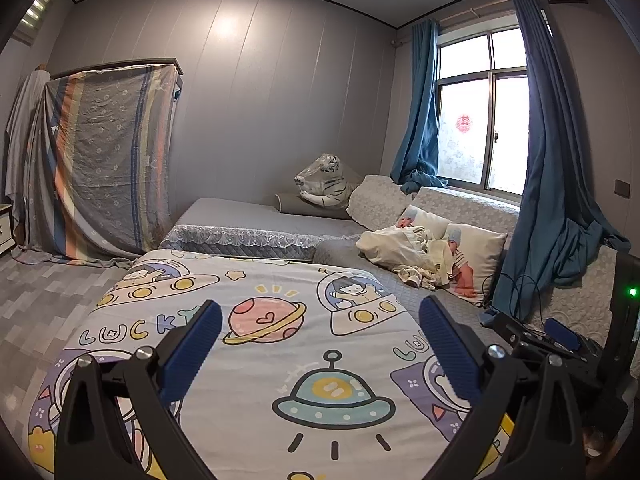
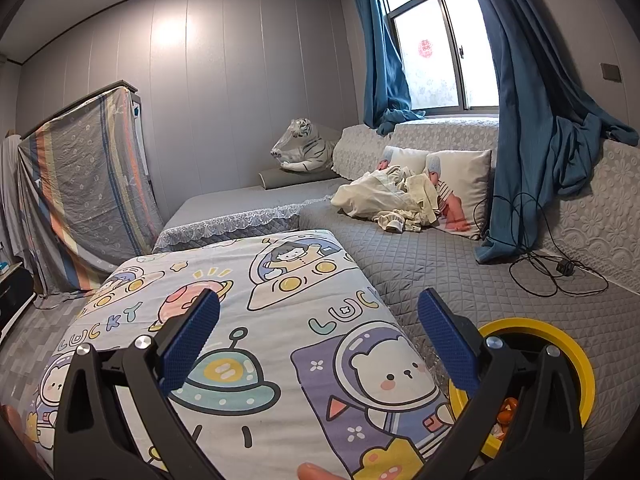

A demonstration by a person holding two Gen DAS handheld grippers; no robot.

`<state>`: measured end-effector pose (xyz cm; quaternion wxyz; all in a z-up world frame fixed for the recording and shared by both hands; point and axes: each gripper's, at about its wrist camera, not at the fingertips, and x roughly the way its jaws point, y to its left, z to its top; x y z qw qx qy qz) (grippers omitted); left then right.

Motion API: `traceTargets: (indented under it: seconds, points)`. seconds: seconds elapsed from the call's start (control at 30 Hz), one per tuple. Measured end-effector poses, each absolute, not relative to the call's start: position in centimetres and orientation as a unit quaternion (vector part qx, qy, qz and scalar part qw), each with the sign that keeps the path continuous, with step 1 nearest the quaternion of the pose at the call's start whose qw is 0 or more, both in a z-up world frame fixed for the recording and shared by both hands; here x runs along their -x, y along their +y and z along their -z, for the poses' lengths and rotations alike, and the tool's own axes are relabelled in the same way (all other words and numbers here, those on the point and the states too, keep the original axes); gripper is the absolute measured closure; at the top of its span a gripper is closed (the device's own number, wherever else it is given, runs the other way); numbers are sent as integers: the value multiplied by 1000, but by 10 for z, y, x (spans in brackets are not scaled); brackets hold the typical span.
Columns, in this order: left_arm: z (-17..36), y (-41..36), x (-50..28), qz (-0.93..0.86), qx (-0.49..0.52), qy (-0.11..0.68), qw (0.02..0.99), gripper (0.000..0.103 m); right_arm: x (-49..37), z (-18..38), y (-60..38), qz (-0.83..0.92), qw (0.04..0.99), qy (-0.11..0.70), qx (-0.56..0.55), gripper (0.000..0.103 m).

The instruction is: Collect trash

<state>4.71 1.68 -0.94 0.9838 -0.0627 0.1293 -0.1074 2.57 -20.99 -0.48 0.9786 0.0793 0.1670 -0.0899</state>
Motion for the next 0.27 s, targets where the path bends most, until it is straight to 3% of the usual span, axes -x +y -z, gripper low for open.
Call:
traceTargets:
  seconds: [0.27]
  points:
    - [10, 17, -49, 110, 66, 134, 983, 8, -26, 6, -212, 89, 978, 169, -80, 8]
